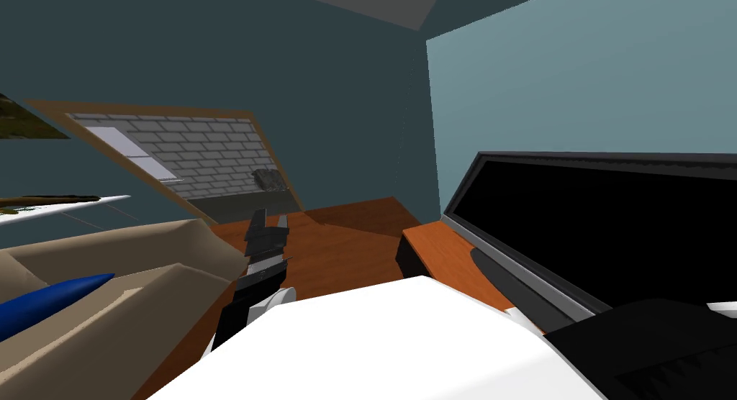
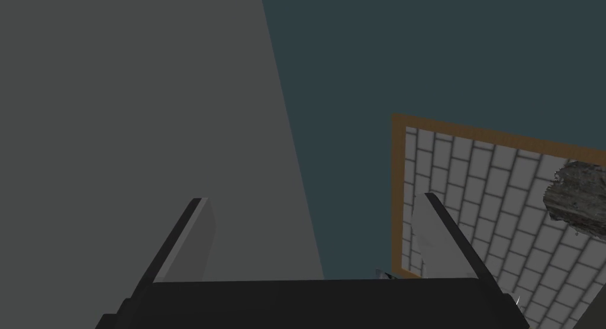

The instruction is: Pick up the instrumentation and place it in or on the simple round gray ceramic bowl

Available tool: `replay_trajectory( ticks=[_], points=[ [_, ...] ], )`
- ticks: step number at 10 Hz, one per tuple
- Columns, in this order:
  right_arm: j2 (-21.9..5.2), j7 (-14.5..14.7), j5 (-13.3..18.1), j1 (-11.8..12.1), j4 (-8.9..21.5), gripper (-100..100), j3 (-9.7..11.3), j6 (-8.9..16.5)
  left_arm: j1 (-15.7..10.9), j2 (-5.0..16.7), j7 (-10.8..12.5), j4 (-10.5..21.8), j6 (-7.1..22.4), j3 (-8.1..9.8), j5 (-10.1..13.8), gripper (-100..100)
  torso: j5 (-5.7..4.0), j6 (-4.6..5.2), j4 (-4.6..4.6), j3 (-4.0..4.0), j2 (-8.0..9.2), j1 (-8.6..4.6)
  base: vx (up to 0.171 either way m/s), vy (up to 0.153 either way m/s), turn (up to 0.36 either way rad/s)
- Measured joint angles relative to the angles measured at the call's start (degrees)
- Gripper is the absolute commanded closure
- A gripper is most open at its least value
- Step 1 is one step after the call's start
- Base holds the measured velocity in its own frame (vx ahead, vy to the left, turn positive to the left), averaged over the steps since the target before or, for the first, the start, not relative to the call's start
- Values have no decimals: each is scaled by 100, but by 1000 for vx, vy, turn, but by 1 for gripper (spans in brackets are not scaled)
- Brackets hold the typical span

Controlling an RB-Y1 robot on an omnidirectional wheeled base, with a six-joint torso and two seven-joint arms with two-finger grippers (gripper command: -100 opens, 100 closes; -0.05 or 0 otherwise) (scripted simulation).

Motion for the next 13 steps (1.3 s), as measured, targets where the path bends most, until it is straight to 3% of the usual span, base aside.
replay_trajectory(
  ticks=[1,5,6,7,9,10,12,13],
  points=[
    [0,-17,-2,3,-6,-100,12,-8,2,0,0,0,0,0,0,0,2,-7,-6,-22,-44,-1,-23,2,-11],
    [1,-16,-1,7,-5,-100,14,-8,3,0,0,-1,-1,1,0,0,1,-13,-22,-61,-107,-5,-4,0,-1],
    [1,-16,-1,7,-5,0,14,-8,3,1,0,-1,-1,1,0,0,1,-13,-23,-62,-109,-5,0,0,0],
    [1,-16,-1,7,-5,-100,14,-8,3,1,0,-1,-1,1,0,0,1,-13,-23,-63,-110,-5,-13,-8,363],
    [226,254,-312,324,31,-100,-236,-107,3,1,0,0,0,1,0,0,-1,-15,-23,-63,-109,-13,-7,-19,167],
    [249,321,-372,474,69,-100,-259,-152,3,1,0,-1,-1,1,0,0,0,-9,-23,-62,-107,-12,-14,-12,345],
    [383,611,-727,864,-105,-100,-527,-145,3,1,0,-1,0,1,0,0,-6,-16,-21,-62,-109,-15,-9,-17,157],
    [505,724,-806,1049,139,-100,-574,-278,4,1,0,-1,-1,1,0,0,-12,-9,-21,-60,-106,-19,0,1,-47]
  ],
)
